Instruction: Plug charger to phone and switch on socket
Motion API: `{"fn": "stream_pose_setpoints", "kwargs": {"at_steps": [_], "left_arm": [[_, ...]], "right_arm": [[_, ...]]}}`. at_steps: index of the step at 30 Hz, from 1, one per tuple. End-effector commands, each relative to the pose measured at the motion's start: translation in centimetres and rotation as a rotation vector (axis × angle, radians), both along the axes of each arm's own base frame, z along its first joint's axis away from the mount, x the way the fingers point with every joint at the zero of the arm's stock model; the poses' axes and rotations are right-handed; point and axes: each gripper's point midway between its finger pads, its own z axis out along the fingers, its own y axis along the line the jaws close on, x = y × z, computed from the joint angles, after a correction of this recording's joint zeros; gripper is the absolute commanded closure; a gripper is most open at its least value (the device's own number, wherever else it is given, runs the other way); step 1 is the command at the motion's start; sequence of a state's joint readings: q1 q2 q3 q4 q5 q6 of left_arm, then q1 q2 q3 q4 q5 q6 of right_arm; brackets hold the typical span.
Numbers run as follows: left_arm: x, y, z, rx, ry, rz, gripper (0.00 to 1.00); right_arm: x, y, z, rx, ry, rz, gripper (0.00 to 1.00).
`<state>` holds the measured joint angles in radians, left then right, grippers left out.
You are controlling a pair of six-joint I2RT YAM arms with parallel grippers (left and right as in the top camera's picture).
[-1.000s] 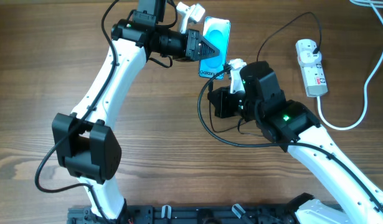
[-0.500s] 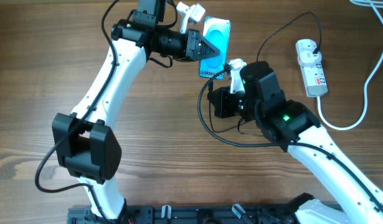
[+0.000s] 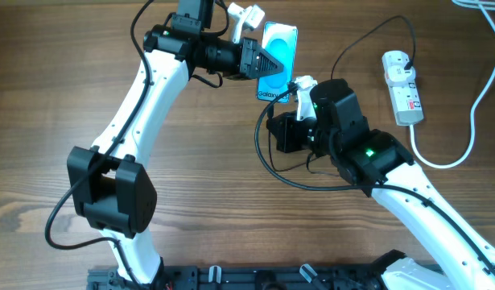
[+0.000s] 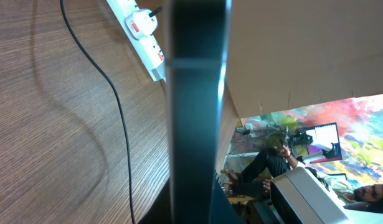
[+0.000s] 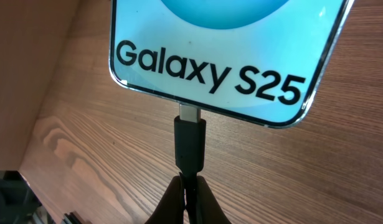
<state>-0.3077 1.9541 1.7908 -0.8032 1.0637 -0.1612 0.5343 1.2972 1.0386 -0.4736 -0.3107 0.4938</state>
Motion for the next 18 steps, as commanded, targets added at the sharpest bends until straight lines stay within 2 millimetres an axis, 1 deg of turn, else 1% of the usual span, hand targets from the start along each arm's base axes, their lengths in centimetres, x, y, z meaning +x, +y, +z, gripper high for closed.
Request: {"fn": "stream_pose_setpoints", "kwargs": {"at_steps": [1,6,11,18], "left_arm": [[-0.4,-0.4,0.5,-0.032,-0.016,-0.037,0.96],[-0.6,-0.4,0.4,-0.027,-0.002,-0.037,0.96],[-0.6,-0.4,0.4,-0.027,-0.004,-0.037,0.96],[-0.3,-0.3,0.5,-0.031,-0.016,-0.035,0.96]], "right_arm": [[0.6,0.4,1.3,0.024,-0.027,-0.001,0.96],[0.9,0.4,1.5,0.022,-0.040,-0.010,0.96],[1.1,-0.3,1.0,0.001,-0.023,-0.060,0.96],[1.4,-0.6,0.9,0.000,-0.016,-0.092,0.96]]}}
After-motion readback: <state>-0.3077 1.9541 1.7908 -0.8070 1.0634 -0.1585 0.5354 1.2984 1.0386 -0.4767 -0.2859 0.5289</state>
